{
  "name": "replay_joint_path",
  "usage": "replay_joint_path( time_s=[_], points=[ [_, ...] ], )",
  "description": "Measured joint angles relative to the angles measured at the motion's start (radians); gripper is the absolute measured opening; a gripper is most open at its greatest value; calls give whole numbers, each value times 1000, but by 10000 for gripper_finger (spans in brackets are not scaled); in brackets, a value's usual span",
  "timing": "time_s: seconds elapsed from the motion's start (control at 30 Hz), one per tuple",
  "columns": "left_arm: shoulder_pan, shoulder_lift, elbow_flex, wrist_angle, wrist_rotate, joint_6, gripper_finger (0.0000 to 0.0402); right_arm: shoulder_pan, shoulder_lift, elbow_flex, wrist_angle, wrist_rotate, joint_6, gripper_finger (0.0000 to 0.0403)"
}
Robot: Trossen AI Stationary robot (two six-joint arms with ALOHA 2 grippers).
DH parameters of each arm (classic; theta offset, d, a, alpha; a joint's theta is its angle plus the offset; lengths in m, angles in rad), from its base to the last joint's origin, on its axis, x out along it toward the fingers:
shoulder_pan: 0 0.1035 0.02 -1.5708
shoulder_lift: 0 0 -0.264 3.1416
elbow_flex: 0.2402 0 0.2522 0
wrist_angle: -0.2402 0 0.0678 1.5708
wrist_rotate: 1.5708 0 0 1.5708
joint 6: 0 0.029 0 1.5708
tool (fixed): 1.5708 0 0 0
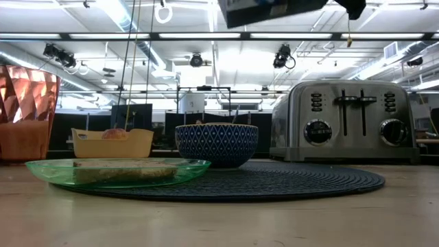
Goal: Arrange a breakfast setting
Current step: Pour the cereal in the yellow bowl on the dark blue table mat
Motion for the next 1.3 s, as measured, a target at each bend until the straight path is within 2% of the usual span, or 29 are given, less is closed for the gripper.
replay_joint_path(
  time_s=[0.4,0.5,0.77,1.0,1.3],
  points=[
    [101,-32,-6,-317,76,170,4,0,40,105,-61,54,-26,357],
    [140,-63,-88,-311,115,192,4,0,63,132,-60,73,-25,356],
    [262,-169,-402,-118,281,202,4,-3,202,240,-78,87,-48,356],
    [356,-177,-586,10,367,252,4,-59,432,463,-263,45,-107,354],
    [410,-178,-650,21,381,371,4,-150,733,875,-729,-109,-223,332]
  ],
)
